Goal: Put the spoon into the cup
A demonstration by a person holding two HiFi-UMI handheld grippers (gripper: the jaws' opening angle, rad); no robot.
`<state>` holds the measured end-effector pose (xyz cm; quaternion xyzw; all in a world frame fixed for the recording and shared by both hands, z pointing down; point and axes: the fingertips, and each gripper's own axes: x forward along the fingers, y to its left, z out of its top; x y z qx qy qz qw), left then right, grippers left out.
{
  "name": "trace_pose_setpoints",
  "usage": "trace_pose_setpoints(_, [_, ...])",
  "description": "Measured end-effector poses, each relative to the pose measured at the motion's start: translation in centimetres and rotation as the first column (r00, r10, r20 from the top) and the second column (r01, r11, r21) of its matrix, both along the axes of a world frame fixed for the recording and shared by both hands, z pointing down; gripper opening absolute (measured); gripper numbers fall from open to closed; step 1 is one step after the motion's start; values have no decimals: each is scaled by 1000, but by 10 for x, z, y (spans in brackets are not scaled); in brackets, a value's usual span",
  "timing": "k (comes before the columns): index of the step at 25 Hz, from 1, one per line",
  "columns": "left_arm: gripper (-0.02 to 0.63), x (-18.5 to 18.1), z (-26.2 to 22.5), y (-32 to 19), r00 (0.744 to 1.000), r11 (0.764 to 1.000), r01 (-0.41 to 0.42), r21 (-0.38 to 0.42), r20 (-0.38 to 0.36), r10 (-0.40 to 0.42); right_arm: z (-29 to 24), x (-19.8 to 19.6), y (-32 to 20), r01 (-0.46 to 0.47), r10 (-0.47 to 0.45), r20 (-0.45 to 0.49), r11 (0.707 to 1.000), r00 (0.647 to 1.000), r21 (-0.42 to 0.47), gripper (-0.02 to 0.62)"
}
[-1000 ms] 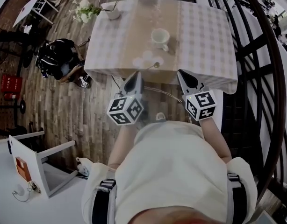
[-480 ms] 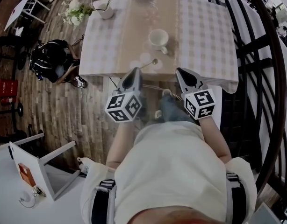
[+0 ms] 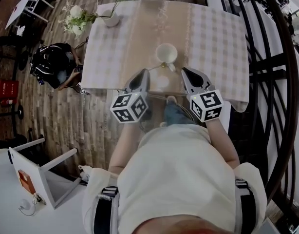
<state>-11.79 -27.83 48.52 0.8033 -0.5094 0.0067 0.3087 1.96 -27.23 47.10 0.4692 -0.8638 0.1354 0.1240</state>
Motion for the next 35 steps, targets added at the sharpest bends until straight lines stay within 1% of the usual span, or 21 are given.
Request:
trace_pose_setpoints(5, [5, 3, 5, -13, 1000, 1000, -9, -20, 5, 9, 2, -5, -16, 17, -17, -1, 1000, 1000, -7, 0])
trace_pose_setpoints(11, [5, 8, 15, -20, 1000, 999, -18, -44, 20, 19, 10, -9, -23, 31, -31, 5, 999, 1000, -31, 0])
trace_pose_setpoints(20, [5, 19, 39, -41, 997, 994, -27, -110, 63, 34, 21, 1, -48, 30, -29, 16, 998, 999, -62, 1])
trace_pose_setpoints(35, [5, 39, 81, -59, 985, 976, -82, -202, 134, 110, 37, 11, -69, 21, -20, 15, 995, 1000, -101, 0])
